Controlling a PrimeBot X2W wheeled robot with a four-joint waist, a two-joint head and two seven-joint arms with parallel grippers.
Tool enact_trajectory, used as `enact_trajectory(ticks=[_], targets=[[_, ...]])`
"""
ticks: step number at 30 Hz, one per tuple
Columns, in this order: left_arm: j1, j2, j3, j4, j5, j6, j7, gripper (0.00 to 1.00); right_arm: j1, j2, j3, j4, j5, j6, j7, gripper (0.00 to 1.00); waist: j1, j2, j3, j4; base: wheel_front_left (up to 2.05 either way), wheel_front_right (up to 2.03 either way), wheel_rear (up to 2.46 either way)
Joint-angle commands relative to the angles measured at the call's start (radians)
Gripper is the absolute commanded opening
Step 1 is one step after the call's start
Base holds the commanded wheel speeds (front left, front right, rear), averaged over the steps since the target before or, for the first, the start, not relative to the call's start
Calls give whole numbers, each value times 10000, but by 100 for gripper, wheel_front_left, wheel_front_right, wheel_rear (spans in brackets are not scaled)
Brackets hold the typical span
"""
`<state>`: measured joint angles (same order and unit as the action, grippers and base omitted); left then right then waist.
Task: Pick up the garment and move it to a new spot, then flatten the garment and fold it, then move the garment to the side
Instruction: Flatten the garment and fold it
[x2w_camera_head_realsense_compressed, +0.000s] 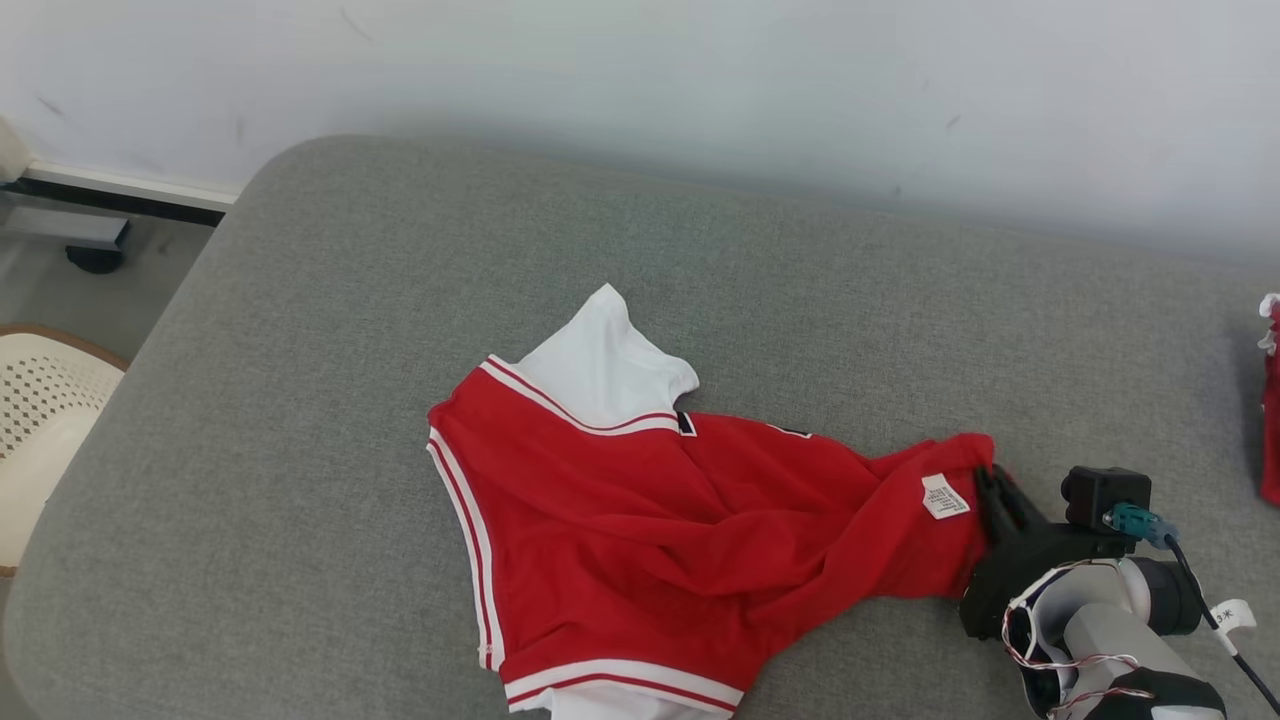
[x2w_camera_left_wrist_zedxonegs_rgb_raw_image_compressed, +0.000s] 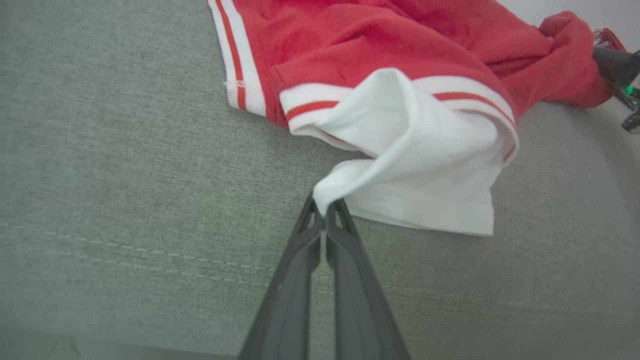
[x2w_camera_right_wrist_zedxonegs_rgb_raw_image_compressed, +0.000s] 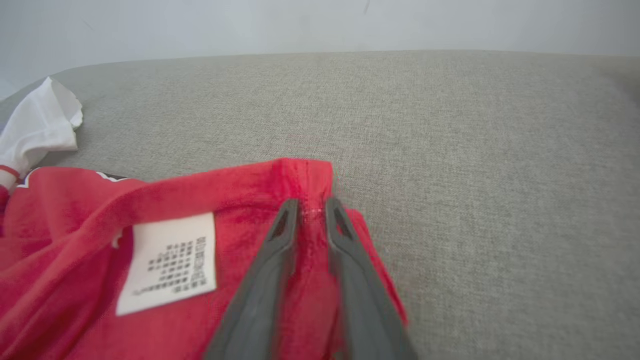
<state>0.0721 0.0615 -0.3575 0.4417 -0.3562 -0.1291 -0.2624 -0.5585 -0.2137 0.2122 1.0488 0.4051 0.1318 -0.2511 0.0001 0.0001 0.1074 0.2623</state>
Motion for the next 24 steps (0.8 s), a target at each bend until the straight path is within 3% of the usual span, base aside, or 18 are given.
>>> enact_trajectory(ticks=[1,5,14,20,24], targets=[[3,-78,-15,-20,-64,-3,-21,0,-71,-31,100,141,112,-21,-85,0,-1,-1,-76,0,0,0,0],[74,-91,45,-100,-132,9,-21,0,26,-83,221,47,225,-21,-143,0,-1,-1,-236,-105,0,0,0],[114,-77,380,-1117,-1175,-5,-6,0,939,-359,150,-1675,426,-21,-133,0,-1,-1,-579,-402,0,0,0],[-1690,687,657,-2481,-1861,-14,862,0,628,-696,518,-2743,1102,-21,-130,0,-1,-1,-443,-636,0,0,0],[-3687,1244,909,-3165,-2954,-16,2031,0,-380,-942,918,-3395,1617,-21,372,0,-1,-1,-43,-901,0,0,0]])
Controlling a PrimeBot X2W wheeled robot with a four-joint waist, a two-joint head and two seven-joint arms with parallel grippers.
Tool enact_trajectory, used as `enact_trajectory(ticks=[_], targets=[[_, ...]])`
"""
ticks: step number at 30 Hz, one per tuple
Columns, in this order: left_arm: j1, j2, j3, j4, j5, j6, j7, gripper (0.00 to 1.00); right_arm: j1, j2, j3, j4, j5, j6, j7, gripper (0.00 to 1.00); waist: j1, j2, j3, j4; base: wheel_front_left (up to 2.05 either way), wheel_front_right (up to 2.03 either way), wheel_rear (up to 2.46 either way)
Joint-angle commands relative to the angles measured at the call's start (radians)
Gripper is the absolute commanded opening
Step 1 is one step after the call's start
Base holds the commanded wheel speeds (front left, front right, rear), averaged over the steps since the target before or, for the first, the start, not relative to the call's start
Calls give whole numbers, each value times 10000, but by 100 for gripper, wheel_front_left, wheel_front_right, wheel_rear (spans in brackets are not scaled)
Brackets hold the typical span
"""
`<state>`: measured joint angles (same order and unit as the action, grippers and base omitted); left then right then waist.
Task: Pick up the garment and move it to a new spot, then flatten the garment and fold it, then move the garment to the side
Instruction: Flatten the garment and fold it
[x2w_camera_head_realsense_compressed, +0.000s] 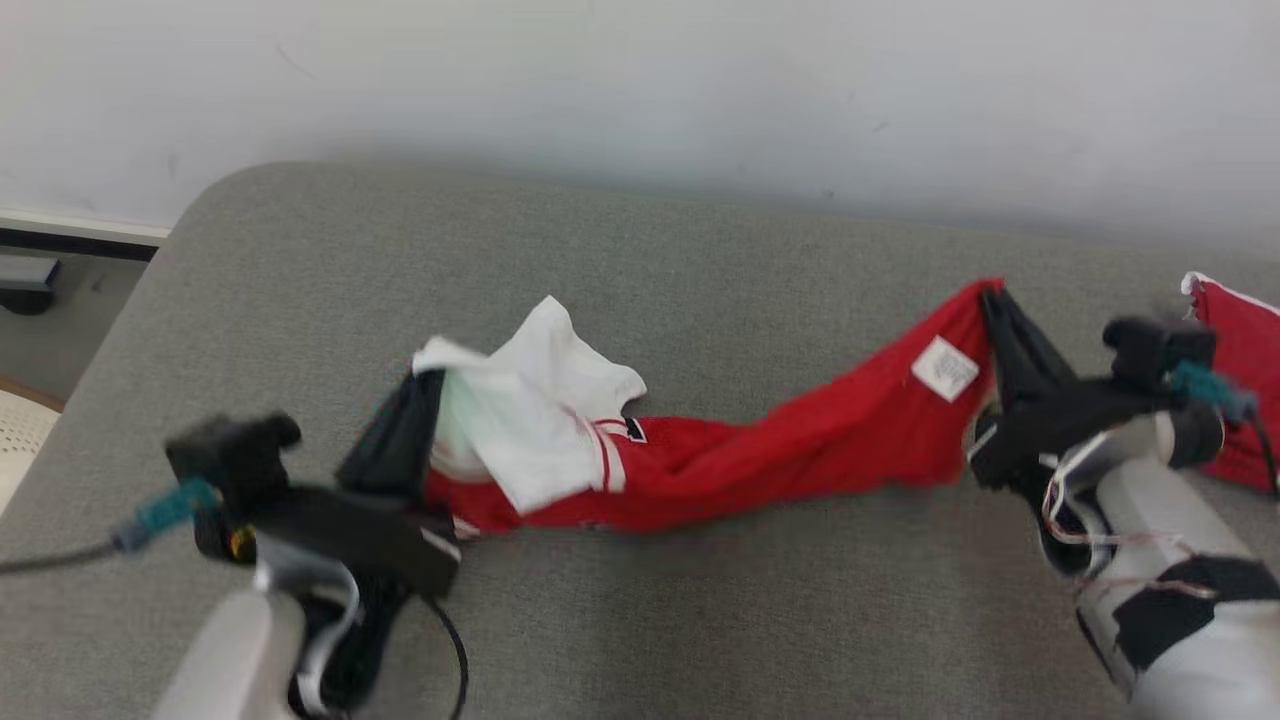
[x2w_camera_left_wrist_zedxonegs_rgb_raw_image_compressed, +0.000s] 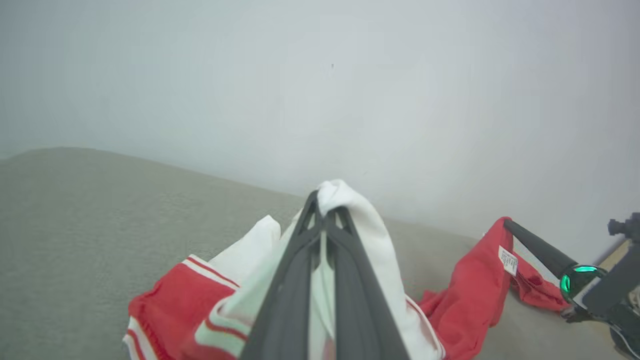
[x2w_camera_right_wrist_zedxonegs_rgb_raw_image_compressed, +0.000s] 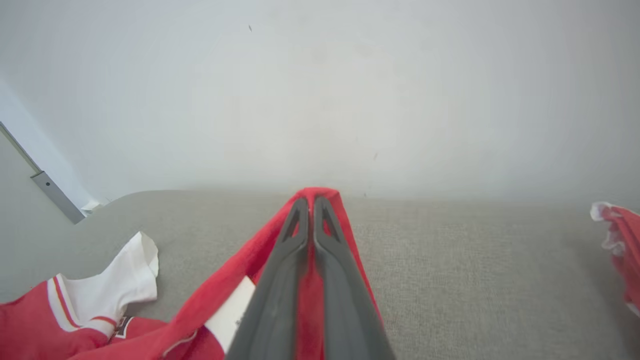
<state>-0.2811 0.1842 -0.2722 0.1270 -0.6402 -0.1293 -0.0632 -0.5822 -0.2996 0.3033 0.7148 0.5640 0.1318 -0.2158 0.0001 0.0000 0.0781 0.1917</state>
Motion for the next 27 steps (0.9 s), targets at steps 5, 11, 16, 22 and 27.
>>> enact_trajectory(ticks=[5,11,16,22,27], targets=[[-3305,507,714,422,-1272,22,1701,0,-2388,-308,228,-428,672,-21,1055,0,-1,0,1211,-579,0,0,0],[-8385,756,1363,2536,-1743,429,2877,0,-6487,-404,-259,368,1223,-21,2247,0,-1,0,3049,-896,0,0,0],[-11757,857,1549,4225,-1453,663,2685,0,-9306,-260,-756,1419,953,-21,2362,0,-1,0,4138,-1176,0,0,0],[-14936,879,1528,5949,-1041,690,2065,0,-11837,145,-1220,2956,444,-21,1872,0,-1,0,4898,-1599,0,0,0],[-16516,797,1482,6876,-902,740,1629,0,-12930,395,-1379,3717,159,-21,1449,0,-1,0,5195,-1786,0,0,0]])
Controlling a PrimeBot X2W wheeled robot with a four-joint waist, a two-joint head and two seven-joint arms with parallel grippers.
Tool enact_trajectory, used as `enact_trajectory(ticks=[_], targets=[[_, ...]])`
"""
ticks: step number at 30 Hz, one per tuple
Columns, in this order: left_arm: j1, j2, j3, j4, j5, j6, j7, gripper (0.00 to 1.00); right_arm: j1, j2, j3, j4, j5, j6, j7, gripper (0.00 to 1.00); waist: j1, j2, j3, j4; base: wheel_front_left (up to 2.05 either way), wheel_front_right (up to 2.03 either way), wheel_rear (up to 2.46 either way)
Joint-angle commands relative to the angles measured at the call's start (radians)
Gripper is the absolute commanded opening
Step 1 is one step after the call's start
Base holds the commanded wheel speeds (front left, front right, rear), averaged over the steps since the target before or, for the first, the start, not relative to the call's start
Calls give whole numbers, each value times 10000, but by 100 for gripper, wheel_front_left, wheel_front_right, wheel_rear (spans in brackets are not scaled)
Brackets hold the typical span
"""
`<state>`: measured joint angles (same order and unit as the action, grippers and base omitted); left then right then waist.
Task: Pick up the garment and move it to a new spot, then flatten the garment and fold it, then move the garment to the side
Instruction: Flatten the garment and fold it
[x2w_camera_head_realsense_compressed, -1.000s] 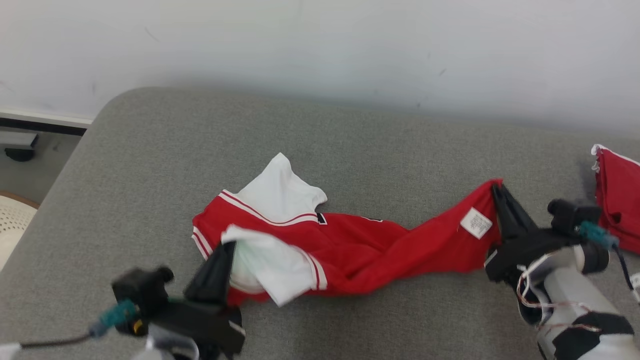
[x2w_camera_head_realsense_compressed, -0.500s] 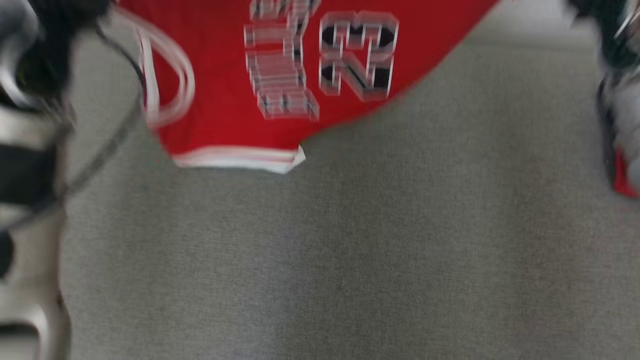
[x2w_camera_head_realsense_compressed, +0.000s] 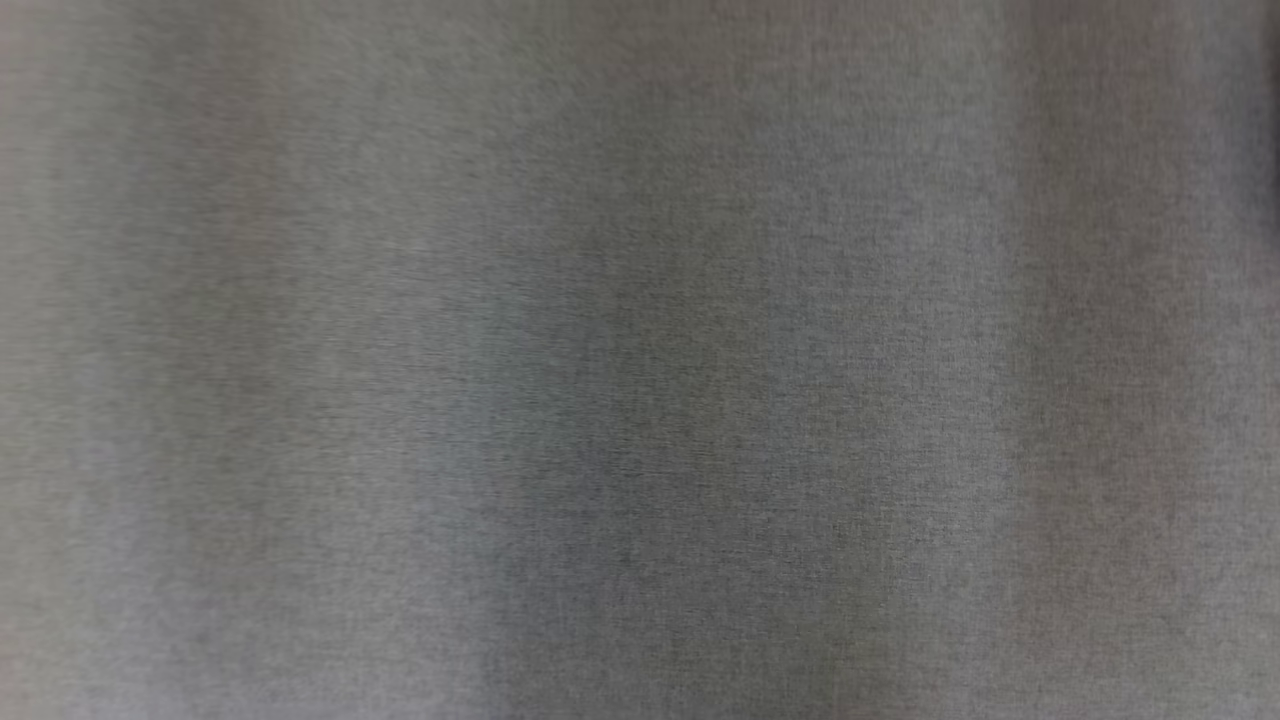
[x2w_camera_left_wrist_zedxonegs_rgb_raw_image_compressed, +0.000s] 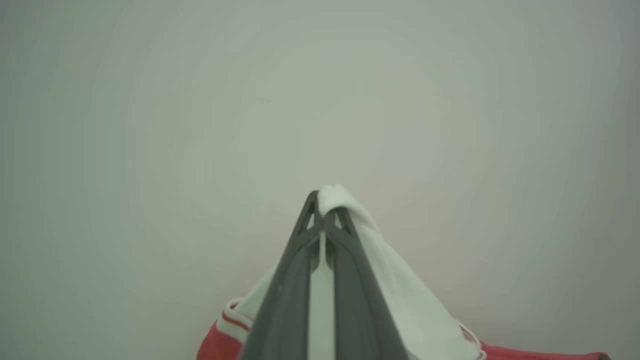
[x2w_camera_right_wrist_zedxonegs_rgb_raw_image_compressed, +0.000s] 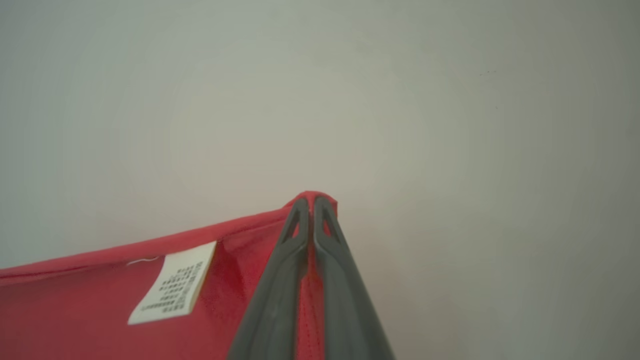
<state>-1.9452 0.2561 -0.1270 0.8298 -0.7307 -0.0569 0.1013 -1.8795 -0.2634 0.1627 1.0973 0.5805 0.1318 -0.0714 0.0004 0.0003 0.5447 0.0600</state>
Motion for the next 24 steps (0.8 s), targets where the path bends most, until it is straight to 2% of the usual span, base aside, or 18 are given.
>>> enact_trajectory(ticks=[1,8,14,17,20,24], targets=[[-237,18,6,99,39,9,-61,0,-235,44,-25,59,-60,-21,-72,0,-4,-3,618,-482,0,0,0],[-1684,-426,-410,1423,259,-368,-553,0,-1304,211,182,748,-599,-21,-680,0,-4,-3,1017,-498,0,0,0],[-1364,-393,-830,2032,229,-688,-1097,0,-816,265,622,780,-462,-21,-917,0,-4,-3,1004,-509,0,0,0],[-683,-395,-1222,1711,77,-758,-1274,0,-255,172,1026,492,-215,-21,-926,0,-4,-3,770,-462,0,0,0],[444,-207,-1444,852,-775,-730,-1463,0,739,-23,1481,-89,324,-21,-988,0,-4,-3,333,-342,0,0,0],[2763,93,-1739,-707,-1829,-727,-1865,0,2569,-476,2273,-1390,1320,-21,-1115,0,-4,-3,-506,-144,0,0,0]])
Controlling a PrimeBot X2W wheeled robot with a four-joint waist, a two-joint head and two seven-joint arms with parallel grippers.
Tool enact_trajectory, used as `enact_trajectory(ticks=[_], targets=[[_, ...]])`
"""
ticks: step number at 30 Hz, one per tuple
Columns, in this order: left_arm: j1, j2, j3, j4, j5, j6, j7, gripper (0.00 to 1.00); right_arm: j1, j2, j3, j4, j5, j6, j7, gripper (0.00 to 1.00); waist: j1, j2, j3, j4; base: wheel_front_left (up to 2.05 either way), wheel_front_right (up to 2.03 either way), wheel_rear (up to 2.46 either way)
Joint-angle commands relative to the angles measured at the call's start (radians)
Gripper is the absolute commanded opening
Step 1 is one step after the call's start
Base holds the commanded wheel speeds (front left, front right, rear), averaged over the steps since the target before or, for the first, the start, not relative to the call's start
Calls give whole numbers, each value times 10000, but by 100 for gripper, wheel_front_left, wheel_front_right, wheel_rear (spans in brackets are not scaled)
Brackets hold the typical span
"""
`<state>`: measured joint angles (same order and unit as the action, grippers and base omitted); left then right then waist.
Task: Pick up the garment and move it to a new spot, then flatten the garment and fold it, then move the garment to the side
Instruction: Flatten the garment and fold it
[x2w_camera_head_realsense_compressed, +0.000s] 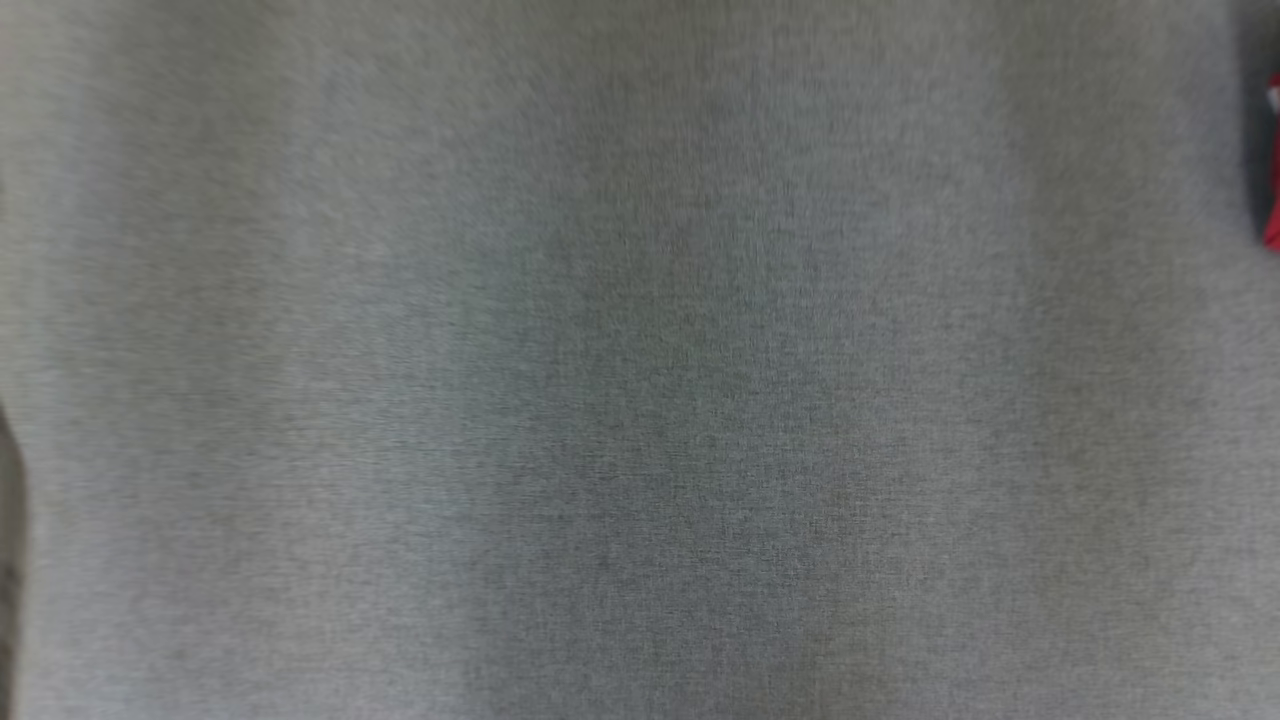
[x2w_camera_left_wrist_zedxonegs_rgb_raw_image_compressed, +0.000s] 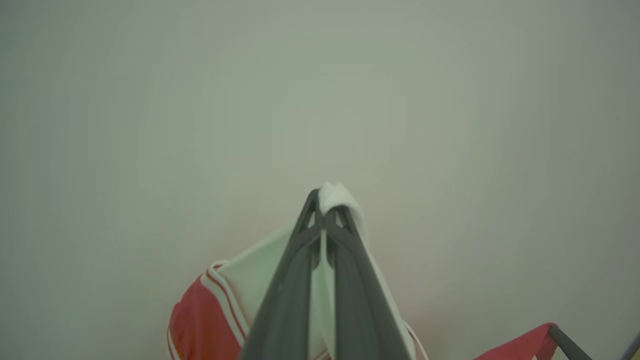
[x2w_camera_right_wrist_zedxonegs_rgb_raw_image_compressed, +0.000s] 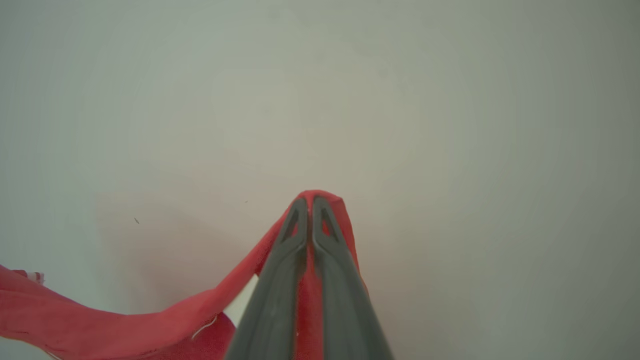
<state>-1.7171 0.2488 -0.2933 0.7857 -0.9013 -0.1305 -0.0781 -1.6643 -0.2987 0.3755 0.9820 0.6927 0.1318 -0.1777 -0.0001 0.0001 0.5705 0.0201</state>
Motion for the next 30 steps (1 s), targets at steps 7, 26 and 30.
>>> enact_trajectory(ticks=[7,26,30], targets=[[5391,884,-31,-3217,-1163,103,-703,0,4535,-1227,1555,-3057,1845,-21,-301,0,1,-1,-2165,287,0,0,0],[15651,1112,259,-8213,-2105,2187,-1417,0,12817,-2544,1559,-6098,2691,-21,-658,0,1,-1,-3723,308,0,0,0],[17044,736,193,-8296,-2313,2242,-1606,0,14152,-2453,1323,-6163,2503,-21,-704,0,1,-1,-4063,439,0,0,0]])
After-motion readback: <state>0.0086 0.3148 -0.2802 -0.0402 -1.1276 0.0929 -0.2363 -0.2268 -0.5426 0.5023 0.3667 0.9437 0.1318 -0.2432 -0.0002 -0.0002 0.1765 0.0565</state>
